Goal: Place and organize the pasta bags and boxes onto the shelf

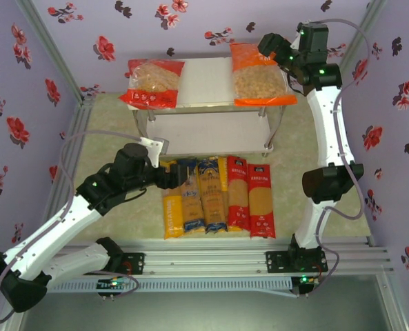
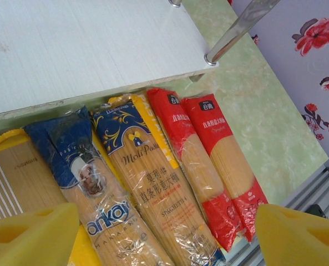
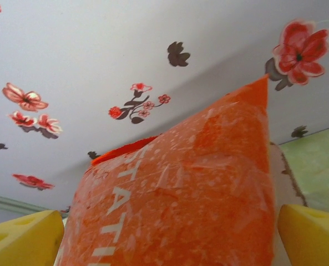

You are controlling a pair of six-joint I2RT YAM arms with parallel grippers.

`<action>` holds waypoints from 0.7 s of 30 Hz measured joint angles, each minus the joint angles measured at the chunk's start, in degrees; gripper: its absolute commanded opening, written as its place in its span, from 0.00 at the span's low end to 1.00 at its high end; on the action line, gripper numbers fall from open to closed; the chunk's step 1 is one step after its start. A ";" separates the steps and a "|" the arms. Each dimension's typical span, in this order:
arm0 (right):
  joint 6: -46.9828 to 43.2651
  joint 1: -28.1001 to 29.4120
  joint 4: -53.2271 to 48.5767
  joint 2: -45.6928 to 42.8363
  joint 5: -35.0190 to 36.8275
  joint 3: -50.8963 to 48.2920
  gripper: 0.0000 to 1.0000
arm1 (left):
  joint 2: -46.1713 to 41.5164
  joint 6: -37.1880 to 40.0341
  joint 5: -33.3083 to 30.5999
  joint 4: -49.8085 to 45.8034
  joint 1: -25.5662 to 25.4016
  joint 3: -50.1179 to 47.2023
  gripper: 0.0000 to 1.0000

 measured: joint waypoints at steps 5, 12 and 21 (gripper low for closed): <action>-0.50 0.00 1.16 -3.17 5.22 -5.14 0.99 | -1.36 0.00 -0.04 -0.31 0.07 -0.55 0.85; -4.37 1.01 4.90 -10.97 12.20 -11.04 0.99 | -3.15 0.02 -0.31 -0.46 0.09 -0.70 0.84; -14.78 12.31 6.08 -20.90 17.90 -12.92 0.62 | -3.74 0.46 -3.08 -2.93 0.13 -0.68 0.73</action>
